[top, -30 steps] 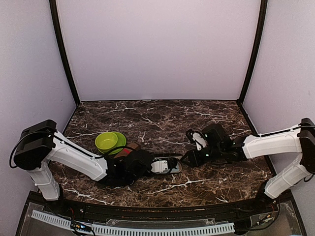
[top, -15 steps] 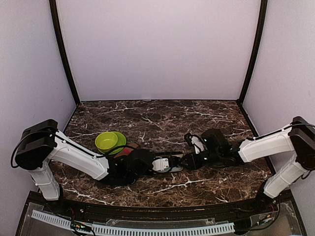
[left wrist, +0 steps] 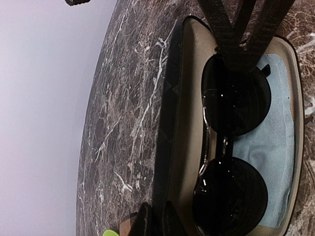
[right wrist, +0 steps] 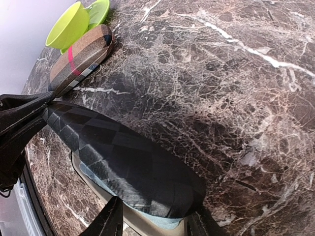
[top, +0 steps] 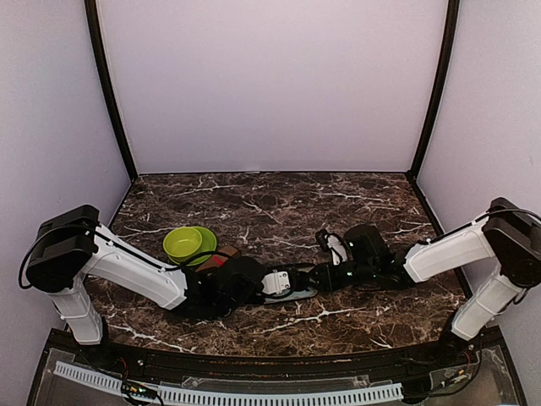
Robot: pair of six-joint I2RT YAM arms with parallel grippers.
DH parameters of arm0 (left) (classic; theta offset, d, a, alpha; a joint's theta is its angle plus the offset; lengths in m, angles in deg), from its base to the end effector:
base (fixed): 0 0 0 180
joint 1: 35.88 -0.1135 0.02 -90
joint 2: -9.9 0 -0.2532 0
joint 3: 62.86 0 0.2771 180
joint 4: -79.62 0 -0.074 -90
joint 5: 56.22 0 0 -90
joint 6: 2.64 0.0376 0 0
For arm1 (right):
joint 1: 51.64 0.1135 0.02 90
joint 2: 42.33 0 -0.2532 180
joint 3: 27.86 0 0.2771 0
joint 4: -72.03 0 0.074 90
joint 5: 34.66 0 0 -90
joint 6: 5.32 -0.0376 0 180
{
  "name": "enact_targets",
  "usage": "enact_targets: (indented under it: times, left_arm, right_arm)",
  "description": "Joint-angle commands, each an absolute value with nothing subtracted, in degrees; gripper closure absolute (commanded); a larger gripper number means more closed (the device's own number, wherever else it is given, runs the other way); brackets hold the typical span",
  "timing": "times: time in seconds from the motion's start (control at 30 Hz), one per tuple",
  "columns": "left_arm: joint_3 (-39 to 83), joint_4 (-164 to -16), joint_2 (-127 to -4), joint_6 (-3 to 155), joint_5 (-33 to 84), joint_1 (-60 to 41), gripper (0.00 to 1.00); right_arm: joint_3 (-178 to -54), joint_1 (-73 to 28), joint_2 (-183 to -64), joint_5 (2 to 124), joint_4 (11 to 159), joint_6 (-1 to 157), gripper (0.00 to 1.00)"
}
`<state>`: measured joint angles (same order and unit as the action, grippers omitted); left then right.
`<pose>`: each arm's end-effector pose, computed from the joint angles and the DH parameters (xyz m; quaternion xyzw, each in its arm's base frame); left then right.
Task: Organize the sunglasses
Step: Adjust the sunglasses and the sunglasses case.
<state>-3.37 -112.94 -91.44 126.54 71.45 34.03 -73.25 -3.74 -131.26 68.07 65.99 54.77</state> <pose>0.1475 -0.3365 0.1261 0.5706 0.6066 0.1419 0.5350 0.1976 0.2311 0.1084 -0.1878 0.8727 0.3534 0.2796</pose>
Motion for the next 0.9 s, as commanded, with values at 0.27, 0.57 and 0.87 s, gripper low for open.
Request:
enact_targets:
  times: [0.27,0.57,0.87]
  left_arm:
    - [-1.3,-112.3,-90.0,123.3,68.6,33.7,1.00]
    - [-1.4,-112.1,-89.6,122.8,68.6,33.5,1.00]
    - [-1.5,-112.0,-89.4,122.1,68.1,33.3,1.00]
  right_arm:
    - [-69.5,-3.9,-135.0,69.7,54.0,53.3,0.56]
    - [-68.3,-3.8,-136.3,69.7,49.5,53.3,0.56]
    - [-66.3,-3.0,-138.7,74.7,41.9,48.4,0.47]
